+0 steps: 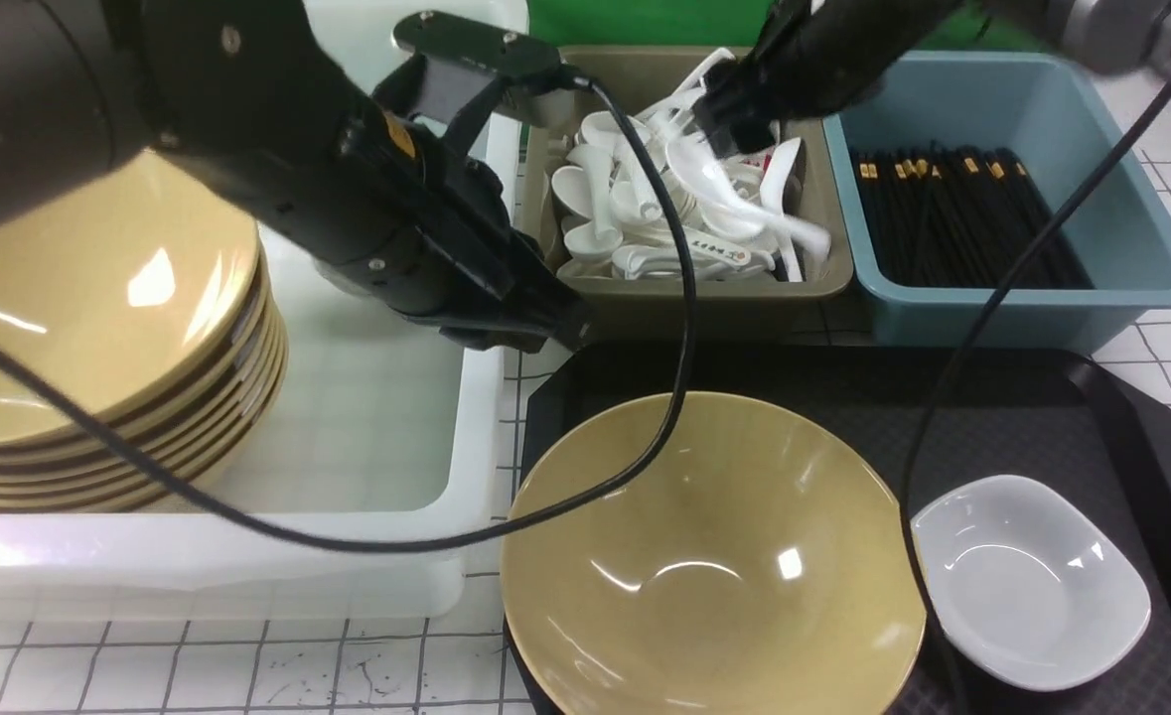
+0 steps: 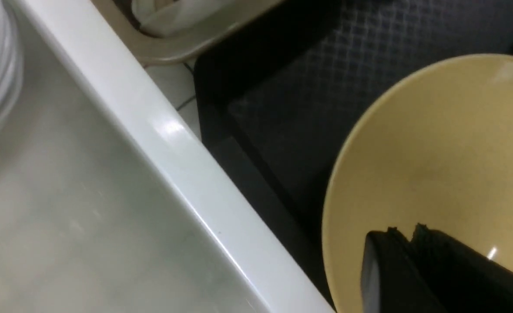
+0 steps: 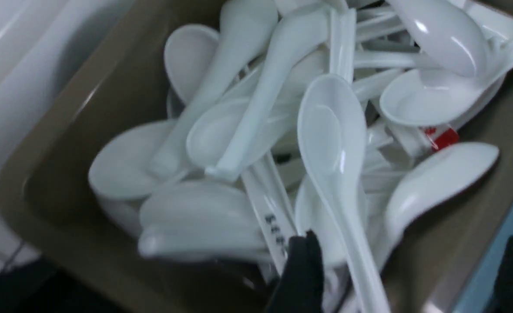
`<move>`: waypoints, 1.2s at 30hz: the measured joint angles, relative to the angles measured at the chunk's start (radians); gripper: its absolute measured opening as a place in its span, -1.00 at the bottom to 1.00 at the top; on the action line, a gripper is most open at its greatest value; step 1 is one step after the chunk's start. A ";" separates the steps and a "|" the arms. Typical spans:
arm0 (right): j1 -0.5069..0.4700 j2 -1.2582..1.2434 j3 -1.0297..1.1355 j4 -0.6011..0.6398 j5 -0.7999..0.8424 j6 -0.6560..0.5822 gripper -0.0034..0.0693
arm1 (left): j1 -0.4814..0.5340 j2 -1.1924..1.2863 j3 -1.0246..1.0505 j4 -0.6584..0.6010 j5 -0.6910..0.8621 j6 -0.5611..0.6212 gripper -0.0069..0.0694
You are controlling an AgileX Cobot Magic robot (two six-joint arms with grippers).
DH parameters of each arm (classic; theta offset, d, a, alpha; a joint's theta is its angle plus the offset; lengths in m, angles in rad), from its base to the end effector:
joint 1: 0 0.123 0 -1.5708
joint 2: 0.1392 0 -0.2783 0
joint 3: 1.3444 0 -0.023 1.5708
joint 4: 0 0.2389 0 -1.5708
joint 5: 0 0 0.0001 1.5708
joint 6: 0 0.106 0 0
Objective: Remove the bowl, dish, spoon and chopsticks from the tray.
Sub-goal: Use the right arm to put the soup spoon into the small storage box in the middle, then use the left arm to grab the yellow noodle bowl on the left
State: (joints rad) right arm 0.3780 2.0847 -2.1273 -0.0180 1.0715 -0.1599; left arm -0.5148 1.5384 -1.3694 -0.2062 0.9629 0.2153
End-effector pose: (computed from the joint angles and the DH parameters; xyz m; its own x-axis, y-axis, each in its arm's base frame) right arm 0.4331 0.1702 0.3120 -0.6804 -0.4506 -0.5780 -0.4813 0.8695 -0.1113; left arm 0.2723 -0.1745 0.3132 -0.6909 0.4998 -0.5224 0.6295 0.7712 -0.0946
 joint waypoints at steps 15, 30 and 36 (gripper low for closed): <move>0.022 -0.366 0.272 0.093 0.178 -0.110 -0.04 | -0.064 0.327 -0.252 -0.022 0.139 0.168 0.52; 0.031 -0.719 0.715 0.100 0.184 -0.136 -0.59 | -0.125 0.548 -0.360 0.121 0.195 0.132 0.26; 0.031 -0.719 0.715 0.109 0.182 -0.161 -0.59 | -0.123 0.560 -0.361 0.050 0.253 0.117 -0.48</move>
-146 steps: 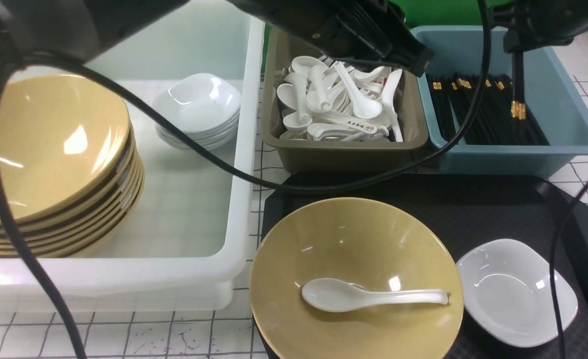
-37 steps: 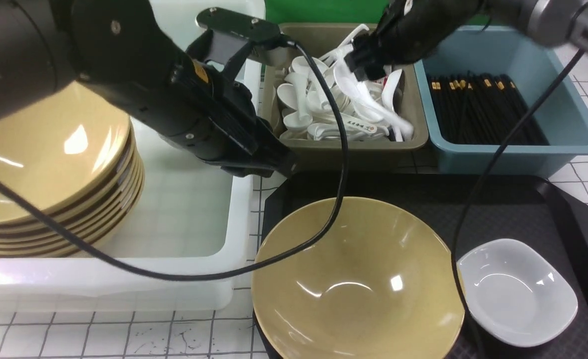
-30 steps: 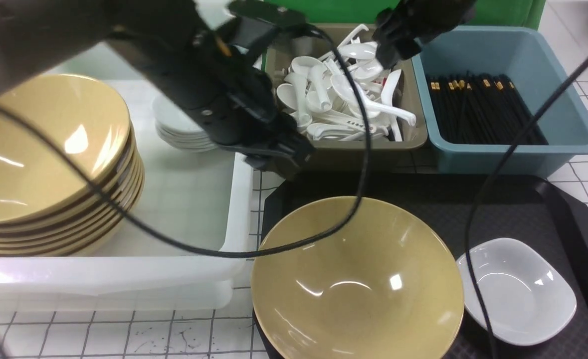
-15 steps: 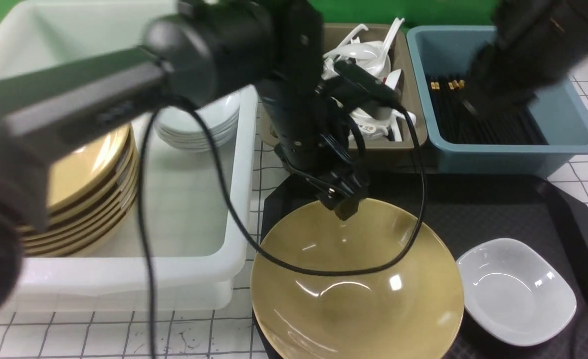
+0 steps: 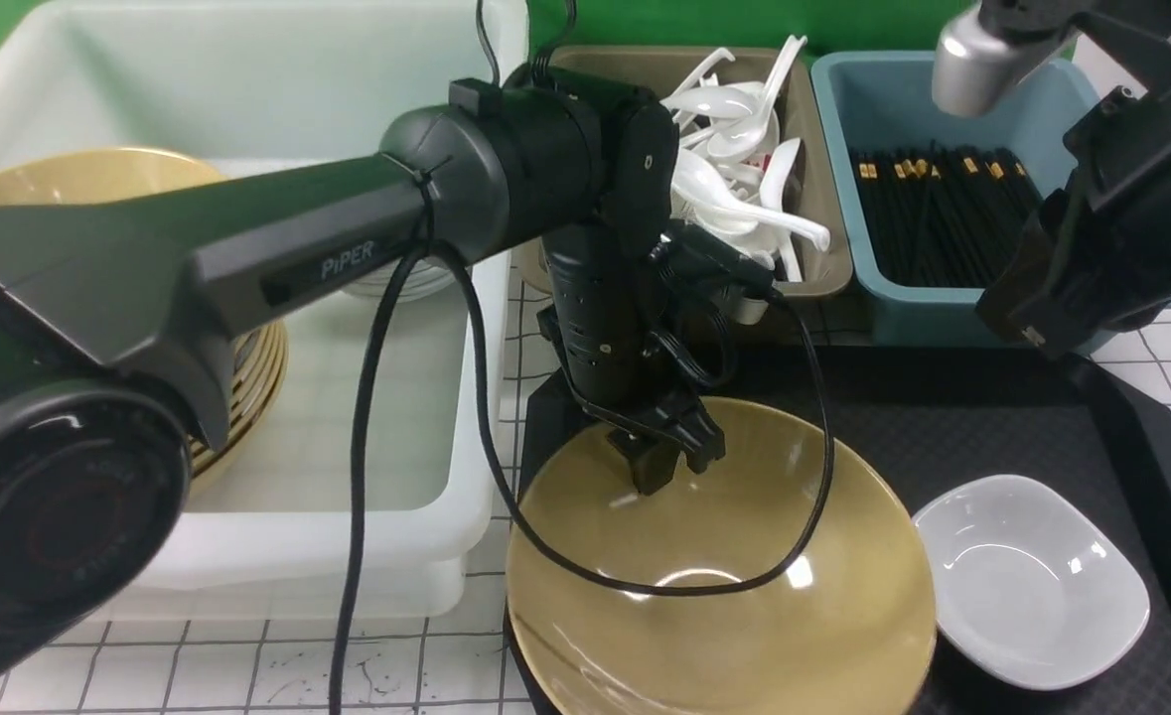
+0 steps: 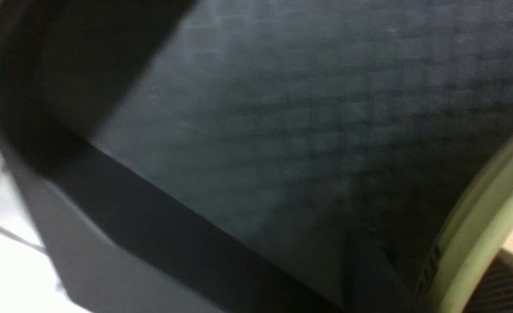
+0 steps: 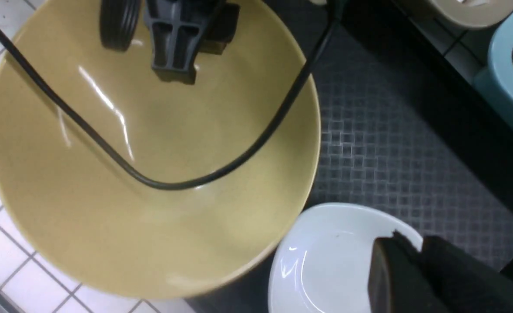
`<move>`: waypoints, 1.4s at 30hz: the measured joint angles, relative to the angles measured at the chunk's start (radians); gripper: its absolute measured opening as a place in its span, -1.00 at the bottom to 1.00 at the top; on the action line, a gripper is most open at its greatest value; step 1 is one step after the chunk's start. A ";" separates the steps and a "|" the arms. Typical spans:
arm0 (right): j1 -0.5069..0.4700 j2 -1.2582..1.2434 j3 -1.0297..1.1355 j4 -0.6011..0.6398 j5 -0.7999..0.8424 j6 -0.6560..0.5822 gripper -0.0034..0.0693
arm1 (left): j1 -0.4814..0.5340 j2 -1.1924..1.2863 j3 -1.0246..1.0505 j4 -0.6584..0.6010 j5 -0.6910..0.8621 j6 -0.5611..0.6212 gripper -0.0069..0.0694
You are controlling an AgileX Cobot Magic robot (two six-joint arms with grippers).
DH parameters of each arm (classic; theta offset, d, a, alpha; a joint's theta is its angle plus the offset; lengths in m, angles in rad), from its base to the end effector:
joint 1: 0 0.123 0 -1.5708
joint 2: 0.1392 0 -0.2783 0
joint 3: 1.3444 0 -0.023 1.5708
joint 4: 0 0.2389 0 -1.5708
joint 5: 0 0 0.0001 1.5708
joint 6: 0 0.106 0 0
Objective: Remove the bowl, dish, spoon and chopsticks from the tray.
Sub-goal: Use the left arm to grab the yellow noodle bowl on the left, then use the left arm to put the noodle bowl into the large storage box on the left
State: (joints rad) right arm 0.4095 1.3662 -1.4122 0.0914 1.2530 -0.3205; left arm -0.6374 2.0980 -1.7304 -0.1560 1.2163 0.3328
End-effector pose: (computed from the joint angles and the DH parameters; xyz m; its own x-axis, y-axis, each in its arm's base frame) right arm 0.2363 0.1126 0.3602 -0.6661 -0.6016 -0.4409 -0.6506 0.7577 -0.0511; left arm 0.3252 -0.2600 0.1932 -0.6061 0.7870 -0.1149 0.7950 0.5950 -0.1183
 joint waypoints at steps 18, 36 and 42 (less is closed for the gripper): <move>0.267 0.057 -0.378 0.067 0.009 -0.054 -0.59 | 0.203 -0.485 0.001 -0.142 0.028 -0.117 -0.80; 0.376 0.194 -0.489 0.005 0.014 -0.088 -0.59 | 1.219 -0.845 0.502 -0.404 -0.218 -0.060 -0.80; 0.377 0.214 -0.489 0.003 0.014 -0.109 -0.59 | 1.248 -0.743 0.504 -0.440 -0.247 -0.035 -0.77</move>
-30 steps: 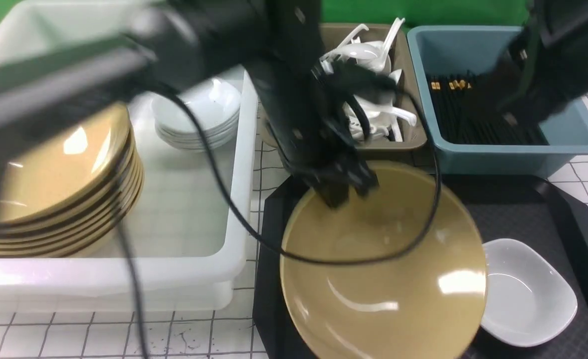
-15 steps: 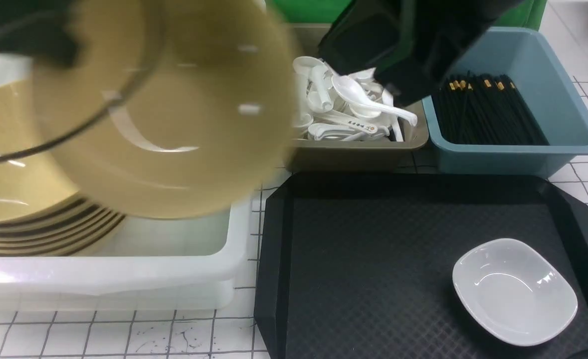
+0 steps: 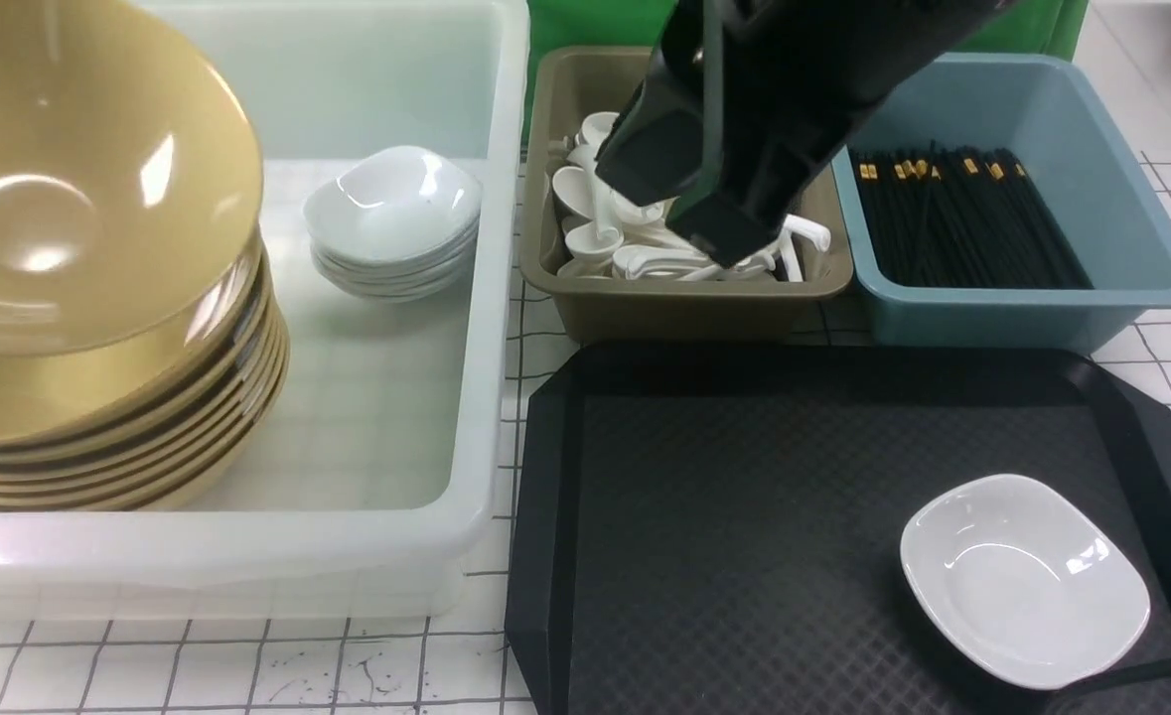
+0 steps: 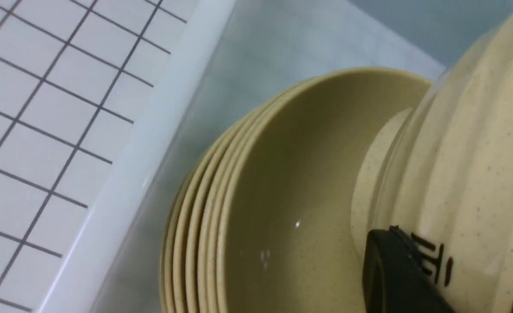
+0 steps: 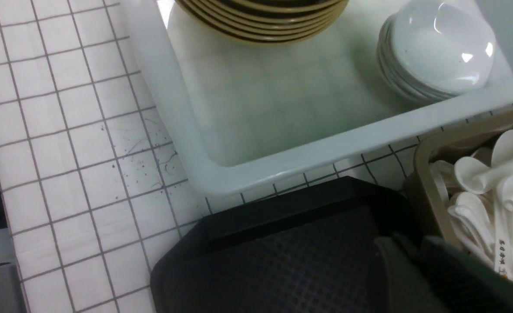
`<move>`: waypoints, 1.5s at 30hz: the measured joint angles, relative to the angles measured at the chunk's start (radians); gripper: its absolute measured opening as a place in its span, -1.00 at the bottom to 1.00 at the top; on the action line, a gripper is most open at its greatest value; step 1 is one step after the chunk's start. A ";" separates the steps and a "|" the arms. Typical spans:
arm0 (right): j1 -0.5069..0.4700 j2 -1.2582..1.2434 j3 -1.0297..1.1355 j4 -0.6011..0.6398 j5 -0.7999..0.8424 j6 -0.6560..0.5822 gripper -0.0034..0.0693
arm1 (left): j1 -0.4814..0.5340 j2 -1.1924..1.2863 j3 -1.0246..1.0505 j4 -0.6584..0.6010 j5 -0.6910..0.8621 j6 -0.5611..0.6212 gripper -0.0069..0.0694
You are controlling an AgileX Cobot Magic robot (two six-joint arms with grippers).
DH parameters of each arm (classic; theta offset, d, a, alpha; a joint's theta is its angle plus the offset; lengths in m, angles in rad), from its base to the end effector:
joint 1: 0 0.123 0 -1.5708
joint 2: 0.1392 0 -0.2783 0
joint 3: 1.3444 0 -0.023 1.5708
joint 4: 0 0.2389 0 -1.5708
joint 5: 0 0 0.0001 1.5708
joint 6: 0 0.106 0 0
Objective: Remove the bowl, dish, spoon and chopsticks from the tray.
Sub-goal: Use the left arm to put the noodle bowl into the large storage box on the left, then use the left arm to grab the plate
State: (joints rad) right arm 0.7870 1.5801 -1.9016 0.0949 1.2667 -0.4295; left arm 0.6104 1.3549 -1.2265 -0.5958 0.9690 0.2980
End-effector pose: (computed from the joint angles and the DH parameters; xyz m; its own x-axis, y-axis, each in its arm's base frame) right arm 0.2193 0.2336 0.4344 -0.1995 -0.7508 -0.6296 -0.8961 0.3998 -0.1928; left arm 0.2536 0.1175 0.3388 -0.6310 -0.5155 -0.5797 -0.3223 0.8540 -0.4085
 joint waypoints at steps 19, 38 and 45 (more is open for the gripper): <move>0.000 0.007 0.000 -0.003 0.000 -0.046 -0.58 | -0.120 0.024 -0.140 0.244 0.077 -0.008 0.76; -0.029 -0.138 0.201 -0.110 -0.007 0.219 -0.58 | -1.021 0.002 -0.082 0.305 0.051 -0.193 0.61; -0.164 -0.420 0.593 -0.171 -0.008 0.356 -0.58 | -1.322 0.247 -0.074 0.273 -0.172 -0.252 0.60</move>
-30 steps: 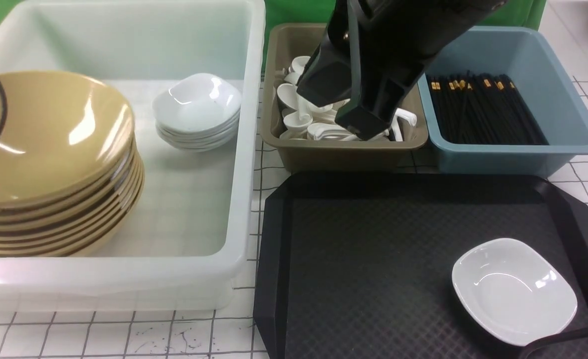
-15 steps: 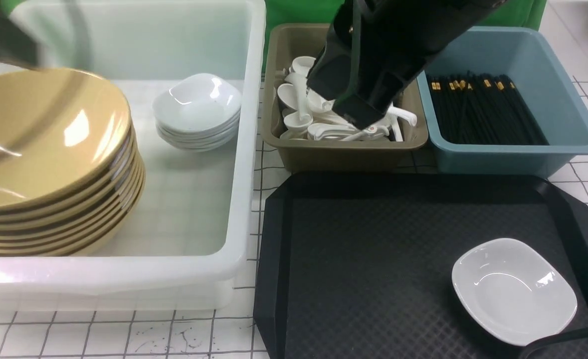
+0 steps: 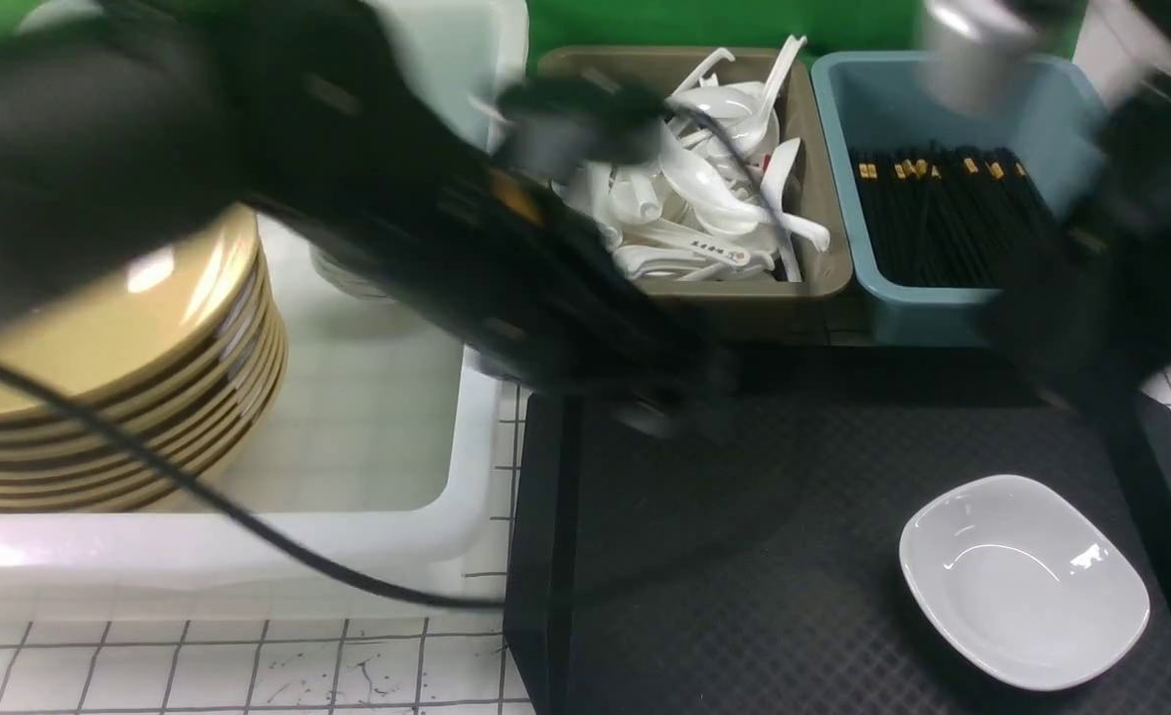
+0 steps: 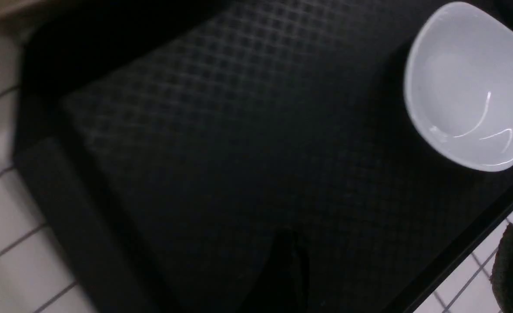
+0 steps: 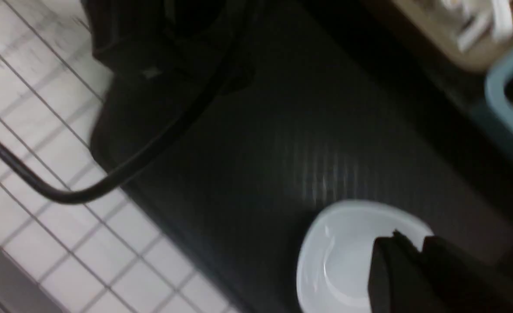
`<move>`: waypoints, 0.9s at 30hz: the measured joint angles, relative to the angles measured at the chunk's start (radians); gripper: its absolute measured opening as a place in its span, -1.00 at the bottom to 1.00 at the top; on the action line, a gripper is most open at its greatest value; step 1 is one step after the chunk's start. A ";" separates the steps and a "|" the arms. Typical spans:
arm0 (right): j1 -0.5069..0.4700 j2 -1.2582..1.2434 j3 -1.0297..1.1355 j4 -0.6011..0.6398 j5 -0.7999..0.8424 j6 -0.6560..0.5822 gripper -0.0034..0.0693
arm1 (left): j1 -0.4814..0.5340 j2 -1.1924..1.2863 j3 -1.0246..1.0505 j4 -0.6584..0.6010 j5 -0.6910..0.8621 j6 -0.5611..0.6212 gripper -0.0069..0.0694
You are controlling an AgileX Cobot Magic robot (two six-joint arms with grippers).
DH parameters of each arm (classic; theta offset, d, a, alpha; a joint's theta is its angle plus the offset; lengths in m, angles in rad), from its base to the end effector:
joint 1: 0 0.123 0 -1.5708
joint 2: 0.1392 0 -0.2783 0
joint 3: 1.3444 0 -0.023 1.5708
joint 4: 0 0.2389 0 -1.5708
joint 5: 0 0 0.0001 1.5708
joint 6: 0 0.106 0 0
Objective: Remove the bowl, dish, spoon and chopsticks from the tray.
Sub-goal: Use the left arm to grab the plate
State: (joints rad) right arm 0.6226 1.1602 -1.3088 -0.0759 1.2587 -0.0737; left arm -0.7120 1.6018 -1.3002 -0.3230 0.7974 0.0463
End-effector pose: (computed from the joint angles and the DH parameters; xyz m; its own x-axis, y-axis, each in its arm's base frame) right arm 0.1729 0.1147 0.3790 -0.6364 -0.5758 -0.5132 -0.6156 0.7801 -0.1118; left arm 0.2435 -0.2420 0.2828 -0.7537 0.4159 -0.5089 0.6040 0.7436 -0.2869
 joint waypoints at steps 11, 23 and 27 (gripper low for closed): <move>-0.140 -0.271 0.336 -0.007 0.002 0.026 -0.58 | -0.153 0.401 -0.274 -0.073 -0.097 -0.001 0.60; -0.143 -0.296 0.346 -0.023 -0.001 0.025 -0.58 | -0.184 0.676 -0.538 -0.091 0.001 0.002 0.22; -0.143 -0.296 0.346 -0.023 -0.001 0.020 -0.58 | -0.184 0.679 -0.549 -0.071 0.025 0.008 -0.36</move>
State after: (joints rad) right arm 0.4801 0.8642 -0.9627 -0.0994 1.2577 -0.0537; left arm -0.8959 2.2807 -1.8493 -0.3936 0.8224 0.0544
